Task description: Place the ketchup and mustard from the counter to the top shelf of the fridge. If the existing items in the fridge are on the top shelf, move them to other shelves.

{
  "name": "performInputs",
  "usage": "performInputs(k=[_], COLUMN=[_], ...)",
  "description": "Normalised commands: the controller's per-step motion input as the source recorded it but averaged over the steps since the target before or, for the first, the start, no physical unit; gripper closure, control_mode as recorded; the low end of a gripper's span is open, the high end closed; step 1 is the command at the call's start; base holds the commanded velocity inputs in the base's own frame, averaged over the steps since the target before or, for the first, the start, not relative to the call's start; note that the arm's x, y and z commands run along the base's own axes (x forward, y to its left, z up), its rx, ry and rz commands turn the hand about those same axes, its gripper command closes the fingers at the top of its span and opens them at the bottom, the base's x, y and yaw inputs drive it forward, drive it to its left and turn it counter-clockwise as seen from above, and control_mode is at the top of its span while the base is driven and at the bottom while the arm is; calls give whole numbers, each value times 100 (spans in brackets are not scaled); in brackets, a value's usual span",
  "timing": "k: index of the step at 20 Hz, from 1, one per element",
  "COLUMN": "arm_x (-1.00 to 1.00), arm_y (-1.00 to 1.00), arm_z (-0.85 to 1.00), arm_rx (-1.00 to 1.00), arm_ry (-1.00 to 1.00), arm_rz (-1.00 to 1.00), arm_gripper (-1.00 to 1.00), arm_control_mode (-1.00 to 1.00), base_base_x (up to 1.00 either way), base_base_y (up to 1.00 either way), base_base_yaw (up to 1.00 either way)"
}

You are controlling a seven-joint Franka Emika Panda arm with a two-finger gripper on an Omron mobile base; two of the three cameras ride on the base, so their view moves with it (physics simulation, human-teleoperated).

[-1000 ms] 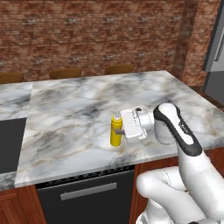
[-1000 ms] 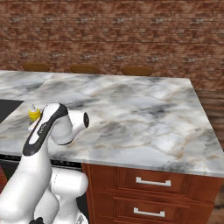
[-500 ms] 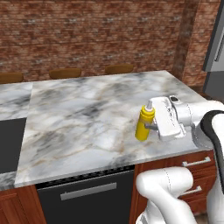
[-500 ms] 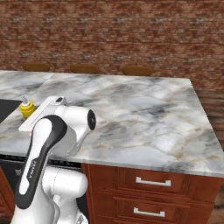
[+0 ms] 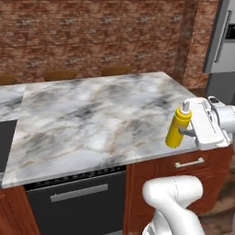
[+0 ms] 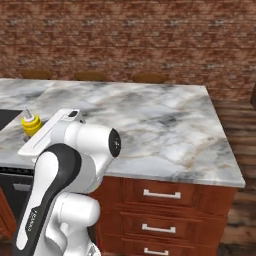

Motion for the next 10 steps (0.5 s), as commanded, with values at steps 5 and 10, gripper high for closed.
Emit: performInputs(k=[5, 10], arm_x=[0, 0], arm_y=[0, 0], arm_z=[0, 0], arm_rx=[0, 0], arm_ry=[0, 0], arm_rz=[0, 0], arm_gripper=[100, 100], arm_control_mode=[100, 100], base_base_x=[-77, -32], base_base_y=[-100, -100], base_base_yaw=[-8, -7])
